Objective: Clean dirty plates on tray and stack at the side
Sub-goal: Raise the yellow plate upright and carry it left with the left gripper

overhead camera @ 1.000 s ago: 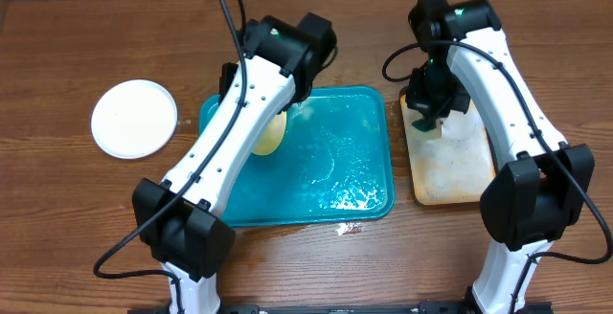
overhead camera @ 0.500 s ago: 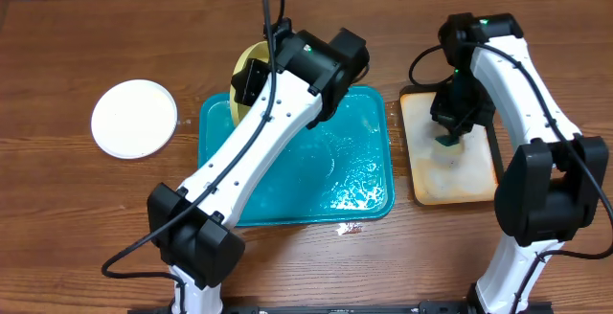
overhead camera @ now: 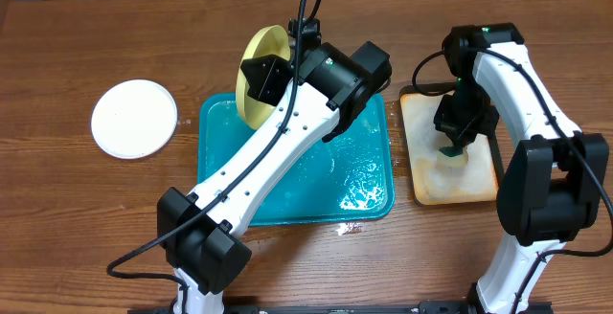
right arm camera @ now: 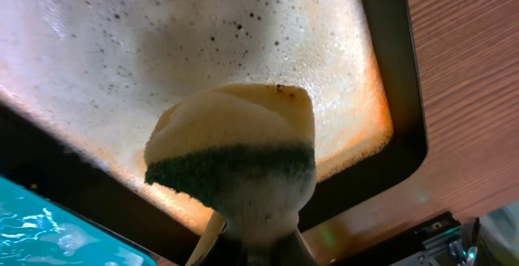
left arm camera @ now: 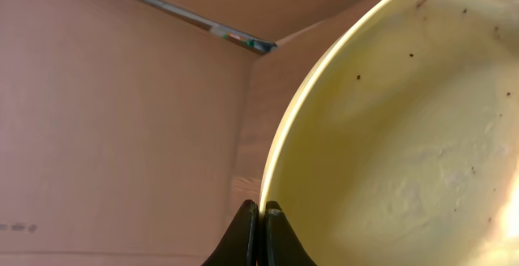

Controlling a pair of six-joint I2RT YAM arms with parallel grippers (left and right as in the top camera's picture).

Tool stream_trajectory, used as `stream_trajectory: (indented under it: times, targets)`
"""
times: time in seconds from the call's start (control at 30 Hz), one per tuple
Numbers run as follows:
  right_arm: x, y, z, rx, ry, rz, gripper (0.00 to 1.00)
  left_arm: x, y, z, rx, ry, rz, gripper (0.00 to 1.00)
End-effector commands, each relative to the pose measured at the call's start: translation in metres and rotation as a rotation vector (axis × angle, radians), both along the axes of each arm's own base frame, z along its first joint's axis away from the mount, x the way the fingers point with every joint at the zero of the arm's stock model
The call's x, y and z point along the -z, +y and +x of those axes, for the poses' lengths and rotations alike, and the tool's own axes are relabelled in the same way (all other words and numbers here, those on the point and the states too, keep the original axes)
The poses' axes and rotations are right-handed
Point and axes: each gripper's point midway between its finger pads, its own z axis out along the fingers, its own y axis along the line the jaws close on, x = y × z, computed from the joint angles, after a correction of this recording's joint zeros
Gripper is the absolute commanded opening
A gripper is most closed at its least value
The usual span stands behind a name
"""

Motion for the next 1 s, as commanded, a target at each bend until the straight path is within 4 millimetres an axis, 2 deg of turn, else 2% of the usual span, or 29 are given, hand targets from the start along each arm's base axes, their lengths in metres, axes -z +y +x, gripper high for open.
stream_trajectory:
  times: [0.0, 0.43, 0.97]
  targets:
    - [0.003, -0.002, -0.005, 0.004, 0.013, -0.01, 0.04, -0.017, -0.002, 0.005, 0.015, -0.061, 0.057, 0.04]
    - [0.004, -0.002, -0.007, -0.01, 0.019, -0.007, 0.04, -0.022, -0.014, 0.02, 0.071, -0.037, 0.111, 0.04]
    - [0.004, -0.002, -0.007, -0.014, 0.021, -0.005, 0.04, -0.022, -0.014, 0.02, 0.076, -0.024, 0.122, 0.04]
